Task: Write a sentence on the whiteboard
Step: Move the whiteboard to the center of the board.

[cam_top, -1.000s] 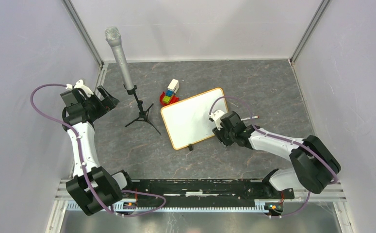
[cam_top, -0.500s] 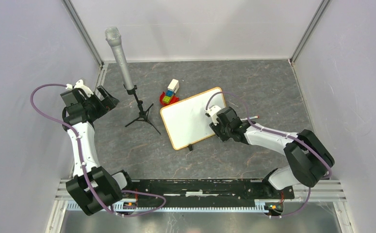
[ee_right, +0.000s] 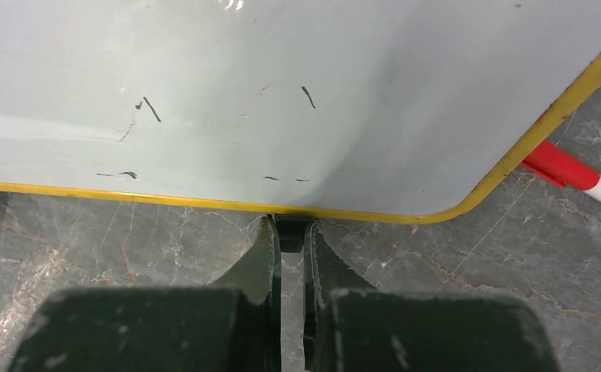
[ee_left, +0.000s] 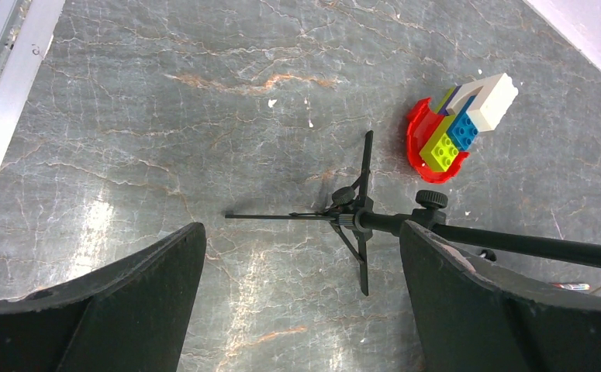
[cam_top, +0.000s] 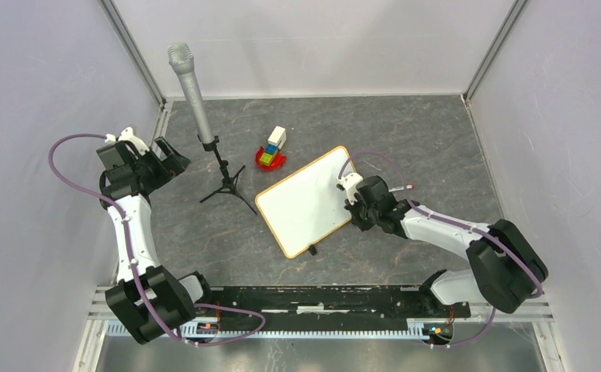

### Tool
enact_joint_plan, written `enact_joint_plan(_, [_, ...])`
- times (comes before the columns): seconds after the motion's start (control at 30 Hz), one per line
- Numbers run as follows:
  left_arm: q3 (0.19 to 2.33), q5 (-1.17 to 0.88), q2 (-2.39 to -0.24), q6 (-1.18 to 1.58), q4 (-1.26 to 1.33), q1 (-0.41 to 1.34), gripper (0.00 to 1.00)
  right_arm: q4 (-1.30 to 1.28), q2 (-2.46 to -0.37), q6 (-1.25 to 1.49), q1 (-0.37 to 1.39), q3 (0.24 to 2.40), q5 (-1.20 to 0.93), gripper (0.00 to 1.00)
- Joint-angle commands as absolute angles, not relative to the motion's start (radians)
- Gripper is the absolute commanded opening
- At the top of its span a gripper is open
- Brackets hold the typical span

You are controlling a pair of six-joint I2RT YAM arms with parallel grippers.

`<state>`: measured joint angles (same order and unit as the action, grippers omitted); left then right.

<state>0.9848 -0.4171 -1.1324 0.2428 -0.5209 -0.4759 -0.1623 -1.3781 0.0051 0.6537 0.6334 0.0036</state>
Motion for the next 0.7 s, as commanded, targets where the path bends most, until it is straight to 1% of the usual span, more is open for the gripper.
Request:
enact_joint_plan(0.0, [1.019,-0.423,-1.132,0.290,-0.486,-0.480,1.00,-0.273,-1.323,-0.002,0.661,0.560,-0.043,0.00])
enact_joint_plan(0.23, [1.024,-0.422,-1.124,0.295,-0.486,-0.480,1.00,-0.386,-1.241,0.046,0.661,0.532,-0.029,0.02])
enact_joint_plan(0.43, [1.029,-0.411,-1.122,0.298,-0.487,-0.479,1.00,-0.468,-1.178,0.126,0.661,0.499,-0.054,0.00])
enact_joint_plan(0.47, [1.029,-0.411,-1.122,0.299,-0.486,-0.480,1.00,-0.480,-1.169,0.143,0.662,0.491,-0.069,0.01])
enact_joint_plan(0.67, [1.029,-0.415,-1.132,0.308,-0.476,-0.480,1.00,-0.473,-1.137,0.194,0.660,0.460,-0.159,0.20])
